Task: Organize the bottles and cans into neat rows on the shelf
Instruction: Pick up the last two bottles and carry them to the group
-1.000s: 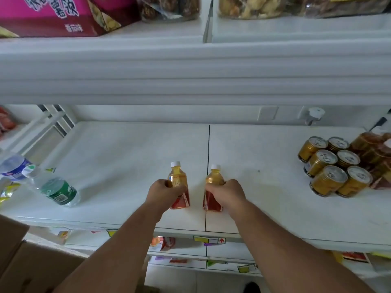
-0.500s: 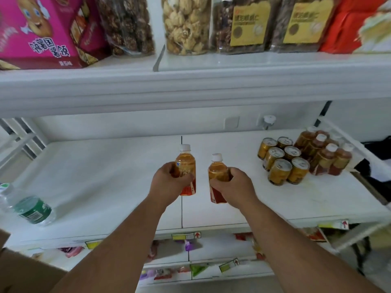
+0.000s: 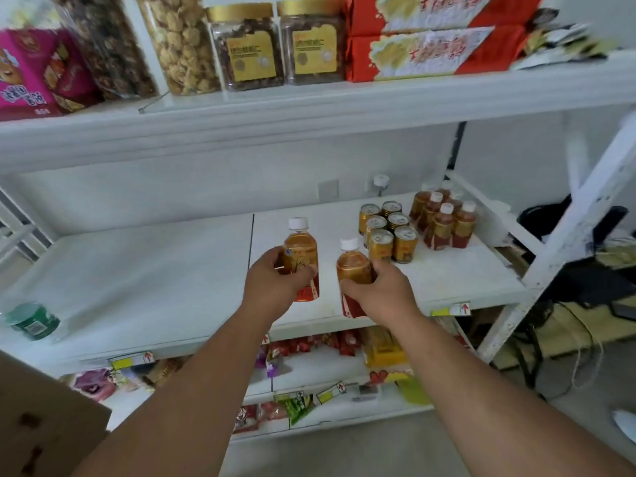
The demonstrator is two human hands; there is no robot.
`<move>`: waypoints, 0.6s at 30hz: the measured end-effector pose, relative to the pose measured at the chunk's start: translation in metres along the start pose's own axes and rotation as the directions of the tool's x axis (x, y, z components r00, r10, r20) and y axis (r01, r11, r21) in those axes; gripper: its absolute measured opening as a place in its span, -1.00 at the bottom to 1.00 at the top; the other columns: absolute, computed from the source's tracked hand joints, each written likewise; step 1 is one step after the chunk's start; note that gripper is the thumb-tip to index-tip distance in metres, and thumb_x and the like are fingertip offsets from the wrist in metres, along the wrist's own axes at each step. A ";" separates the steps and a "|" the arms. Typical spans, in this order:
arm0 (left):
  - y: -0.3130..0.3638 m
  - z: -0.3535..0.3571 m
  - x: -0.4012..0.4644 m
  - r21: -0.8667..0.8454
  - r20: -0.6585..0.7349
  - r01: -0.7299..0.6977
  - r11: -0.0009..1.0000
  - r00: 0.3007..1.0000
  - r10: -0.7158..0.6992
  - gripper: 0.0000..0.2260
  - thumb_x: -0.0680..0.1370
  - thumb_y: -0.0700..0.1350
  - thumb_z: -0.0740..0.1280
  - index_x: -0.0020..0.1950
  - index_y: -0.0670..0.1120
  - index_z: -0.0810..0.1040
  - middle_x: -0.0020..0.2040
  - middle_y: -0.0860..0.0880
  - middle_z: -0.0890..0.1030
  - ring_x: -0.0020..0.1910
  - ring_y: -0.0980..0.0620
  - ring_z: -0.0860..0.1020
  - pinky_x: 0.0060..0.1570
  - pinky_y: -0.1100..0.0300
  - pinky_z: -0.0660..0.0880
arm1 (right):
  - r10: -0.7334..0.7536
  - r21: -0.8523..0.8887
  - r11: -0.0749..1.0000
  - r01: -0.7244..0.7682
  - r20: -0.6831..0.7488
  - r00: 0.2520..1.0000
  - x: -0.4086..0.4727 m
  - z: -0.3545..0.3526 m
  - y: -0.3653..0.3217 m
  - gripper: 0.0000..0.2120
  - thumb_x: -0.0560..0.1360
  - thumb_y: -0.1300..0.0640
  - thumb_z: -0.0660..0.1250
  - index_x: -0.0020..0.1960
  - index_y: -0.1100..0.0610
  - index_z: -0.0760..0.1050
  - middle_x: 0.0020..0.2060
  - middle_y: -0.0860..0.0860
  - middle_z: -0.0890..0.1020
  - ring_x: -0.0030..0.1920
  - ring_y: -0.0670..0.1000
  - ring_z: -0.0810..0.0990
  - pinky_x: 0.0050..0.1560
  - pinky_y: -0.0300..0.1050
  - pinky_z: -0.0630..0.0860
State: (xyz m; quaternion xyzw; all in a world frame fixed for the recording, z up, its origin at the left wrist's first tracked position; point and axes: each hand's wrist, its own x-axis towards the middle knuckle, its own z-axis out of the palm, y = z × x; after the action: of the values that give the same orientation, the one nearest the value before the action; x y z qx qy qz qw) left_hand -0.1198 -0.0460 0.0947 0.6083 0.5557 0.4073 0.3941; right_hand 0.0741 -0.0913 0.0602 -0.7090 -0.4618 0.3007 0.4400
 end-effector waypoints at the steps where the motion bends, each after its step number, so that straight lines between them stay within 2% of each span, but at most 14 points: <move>1: 0.004 0.005 -0.008 0.004 0.011 -0.004 1.000 1.000 0.004 -0.60 0.37 0.03 0.55 0.16 0.10 0.54 -0.02 0.17 0.63 -0.13 0.26 0.60 -0.20 0.31 0.52 | -0.003 0.009 1.000 0.003 -0.007 1.000 -0.007 -0.008 0.003 -0.73 0.26 -0.17 0.49 -0.10 -0.12 0.59 -0.22 -0.24 0.64 -0.24 -0.29 0.58 -0.28 -0.29 0.45; 3: 0.010 0.013 -0.022 0.006 0.032 -0.017 1.000 0.999 0.017 -0.58 0.37 0.02 0.55 0.18 0.09 0.54 -0.01 0.14 0.63 -0.12 0.22 0.61 -0.19 0.30 0.53 | -0.012 0.023 1.000 0.012 -0.013 1.000 -0.021 -0.024 0.008 -0.70 0.26 -0.16 0.48 -0.04 -0.12 0.61 -0.17 -0.22 0.67 -0.20 -0.26 0.60 -0.20 -0.24 0.52; 7: 0.021 0.023 -0.046 0.010 0.050 -0.037 0.999 0.998 0.036 -0.55 0.36 0.04 0.55 0.21 0.09 0.53 -0.03 0.19 0.62 -0.19 0.31 0.59 -0.30 0.43 0.45 | -0.024 0.025 0.999 0.025 -0.048 0.999 -0.048 -0.048 0.014 -0.74 0.28 -0.13 0.49 -0.04 -0.14 0.62 -0.21 -0.24 0.68 -0.20 -0.26 0.62 -0.16 -0.20 0.56; 11: 0.025 0.031 -0.069 -0.021 0.075 -0.058 0.998 0.995 0.060 -0.58 0.36 0.03 0.56 0.18 0.10 0.55 -0.06 0.19 0.63 -0.19 0.29 0.61 -0.28 0.41 0.46 | -0.016 -0.001 1.000 0.016 -0.095 0.995 -0.080 -0.065 0.018 -0.73 0.24 -0.20 0.46 -0.09 -0.17 0.61 -0.23 -0.33 0.65 -0.23 -0.27 0.61 -0.17 -0.16 0.58; 18: 0.025 0.049 -0.120 -0.105 0.169 -0.058 0.993 0.983 0.075 -0.64 0.35 0.05 0.57 0.06 0.20 0.54 -0.07 0.17 0.66 -0.18 0.29 0.62 -0.26 0.34 0.53 | -0.005 -0.037 0.999 -0.001 -0.156 0.988 -0.134 -0.094 0.035 -0.75 0.26 -0.17 0.48 -0.09 -0.16 0.61 -0.23 -0.36 0.65 -0.23 -0.31 0.60 -0.23 -0.22 0.52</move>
State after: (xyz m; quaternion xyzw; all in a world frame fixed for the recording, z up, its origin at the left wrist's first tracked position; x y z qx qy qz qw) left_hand -0.0714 -0.1686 0.0932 0.6391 0.4777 0.3934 0.4568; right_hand 0.1135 -0.2539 0.0722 -0.7378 -0.4322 0.2352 0.4620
